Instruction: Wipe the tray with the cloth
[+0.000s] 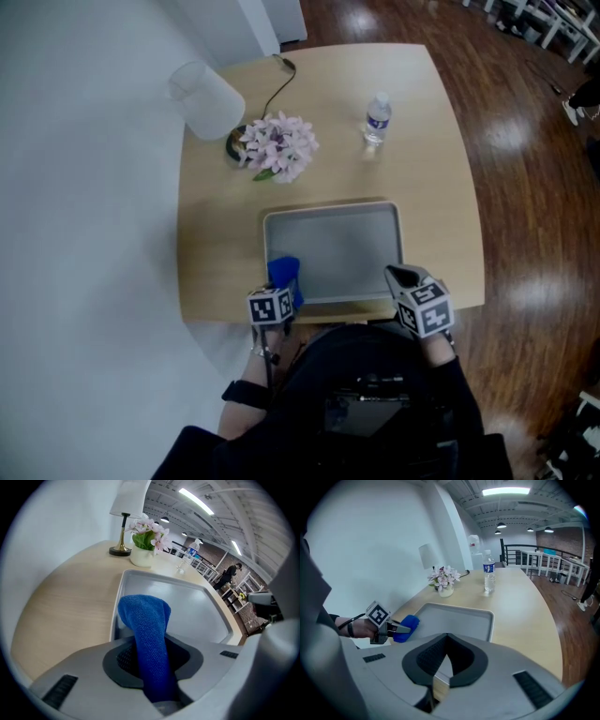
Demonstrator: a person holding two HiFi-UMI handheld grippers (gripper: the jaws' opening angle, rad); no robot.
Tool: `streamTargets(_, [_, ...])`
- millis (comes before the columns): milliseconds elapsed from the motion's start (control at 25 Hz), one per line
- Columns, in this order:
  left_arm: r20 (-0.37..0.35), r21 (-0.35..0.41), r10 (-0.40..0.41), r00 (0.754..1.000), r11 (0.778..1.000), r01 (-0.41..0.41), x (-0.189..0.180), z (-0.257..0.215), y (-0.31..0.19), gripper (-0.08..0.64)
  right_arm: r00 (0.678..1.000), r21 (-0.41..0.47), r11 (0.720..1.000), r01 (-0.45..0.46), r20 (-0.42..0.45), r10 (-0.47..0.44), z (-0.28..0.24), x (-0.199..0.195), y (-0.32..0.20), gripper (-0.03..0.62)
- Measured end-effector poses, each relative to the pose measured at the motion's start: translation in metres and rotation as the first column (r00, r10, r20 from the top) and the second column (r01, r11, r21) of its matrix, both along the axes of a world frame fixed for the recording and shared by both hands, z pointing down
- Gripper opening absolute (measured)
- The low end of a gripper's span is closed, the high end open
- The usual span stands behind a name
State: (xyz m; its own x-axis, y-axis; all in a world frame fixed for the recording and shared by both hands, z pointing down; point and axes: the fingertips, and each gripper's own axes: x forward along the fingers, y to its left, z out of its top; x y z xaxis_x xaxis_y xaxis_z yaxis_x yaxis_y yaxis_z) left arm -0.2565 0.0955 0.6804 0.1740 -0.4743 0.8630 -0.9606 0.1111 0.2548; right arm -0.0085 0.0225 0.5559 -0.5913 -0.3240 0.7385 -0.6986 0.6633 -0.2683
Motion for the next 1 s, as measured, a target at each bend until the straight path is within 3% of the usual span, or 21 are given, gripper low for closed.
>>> streamTargets(480, [0.0,-0.003,0.023,1.0,1.0,-0.023,0.008,-0.004,0.007,0.115,1.0,0.009,1.0,-0.023,0.01,0.022,-0.002,0.008,-0.008,0.005])
streamTargets(840, [0.012,0.082,0.052,0.999,0.995,-0.053,0.007,-0.021,-0.118,0.115,1.0,-0.018,1.0,-0.01,-0.003,0.01,0.002,0.014,-0.017,0.005])
streamTargets(1000, [0.026,0.068,0.064,0.998,0.996,-0.066,0.005,-0.012,-0.162,0.115,1.0,-0.034,0.999,-0.008,-0.009,0.007,0.006,0.017,-0.019,0.005])
